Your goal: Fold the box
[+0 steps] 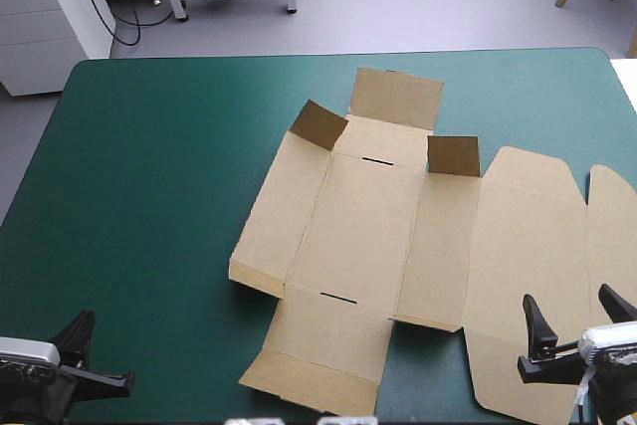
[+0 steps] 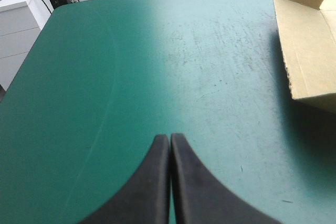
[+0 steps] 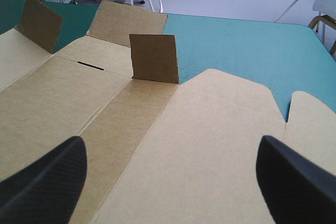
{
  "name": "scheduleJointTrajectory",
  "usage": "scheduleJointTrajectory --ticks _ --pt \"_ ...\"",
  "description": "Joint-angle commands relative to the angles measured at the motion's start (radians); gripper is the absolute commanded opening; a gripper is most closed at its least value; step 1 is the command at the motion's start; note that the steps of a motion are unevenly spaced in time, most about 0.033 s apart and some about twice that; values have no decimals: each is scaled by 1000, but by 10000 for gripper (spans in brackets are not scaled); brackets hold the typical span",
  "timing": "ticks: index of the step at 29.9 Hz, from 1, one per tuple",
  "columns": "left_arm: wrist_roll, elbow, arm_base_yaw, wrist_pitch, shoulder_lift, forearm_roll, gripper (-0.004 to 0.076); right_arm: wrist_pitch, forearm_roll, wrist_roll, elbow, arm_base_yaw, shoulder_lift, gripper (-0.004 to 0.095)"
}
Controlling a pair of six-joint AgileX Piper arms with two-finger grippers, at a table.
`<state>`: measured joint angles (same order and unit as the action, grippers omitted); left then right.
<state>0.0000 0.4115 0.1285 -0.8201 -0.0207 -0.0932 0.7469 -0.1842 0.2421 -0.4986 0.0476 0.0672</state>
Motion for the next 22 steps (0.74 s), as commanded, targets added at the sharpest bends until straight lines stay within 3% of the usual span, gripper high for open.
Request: scheduleJointTrajectory --ticks 1,10,22 --pt "-11 20 9 75 -9 0 -10 -79 -7 7 -22 6 19 824" --pt "-11 20 9 75 -9 0 -10 -110 1 34 -82 6 155 824" --pt "-11 20 9 75 -9 0 -10 -63 1 285 -497 6 737 823"
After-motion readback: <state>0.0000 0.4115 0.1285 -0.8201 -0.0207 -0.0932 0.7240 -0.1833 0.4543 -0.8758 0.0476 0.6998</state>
